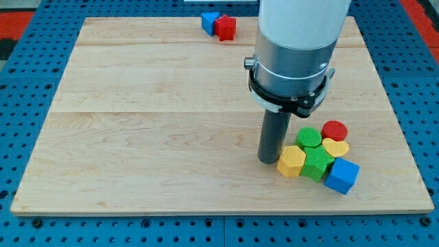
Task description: Slide blue triangle slightly left
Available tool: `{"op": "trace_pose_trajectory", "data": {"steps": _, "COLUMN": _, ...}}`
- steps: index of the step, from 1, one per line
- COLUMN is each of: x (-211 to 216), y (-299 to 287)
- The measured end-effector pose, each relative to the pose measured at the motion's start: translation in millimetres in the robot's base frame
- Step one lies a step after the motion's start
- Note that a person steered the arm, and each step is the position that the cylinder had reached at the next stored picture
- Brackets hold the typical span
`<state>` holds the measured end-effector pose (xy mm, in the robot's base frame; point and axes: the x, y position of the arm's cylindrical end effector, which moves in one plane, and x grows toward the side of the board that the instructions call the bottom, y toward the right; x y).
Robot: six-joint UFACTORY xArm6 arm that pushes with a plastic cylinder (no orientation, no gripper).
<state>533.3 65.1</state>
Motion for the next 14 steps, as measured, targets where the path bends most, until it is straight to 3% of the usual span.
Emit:
{"op": "trace_pose_trajectory", "data": {"steps": 1, "x": -19, "y": -43}}
{"op": "trace_pose_trajectory", "data": {"steps": 3, "x": -164, "y": -57}}
{"op": "trace_pose_trajectory", "data": {"steps": 4, "x": -192, "y": -55}}
{"op": "trace_pose_trajectory", "data": {"steps": 5, "x": -192, "y": -55}}
{"op": "trace_pose_trajectory", "data": {"steps": 6, "x": -204, "y": -19}}
{"op": "trace_pose_trajectory", "data": {"steps": 7, "x": -244, "y": 58}}
{"op": "trace_pose_trajectory", "data": {"steps": 8, "x": -309, "y": 95}}
{"op": "trace_pose_trajectory", "data": {"steps": 9, "x": -342, "y": 75}}
{"op": "trace_pose_trajectory", "data": {"steps": 10, "x": -342, "y": 75}}
{"op": "trace_pose_trajectory", "data": {"steps": 11, "x": -341, "y": -5}}
{"op": "trace_pose_trajectory", "data": {"steps": 14, "x": -341, "y": -32}}
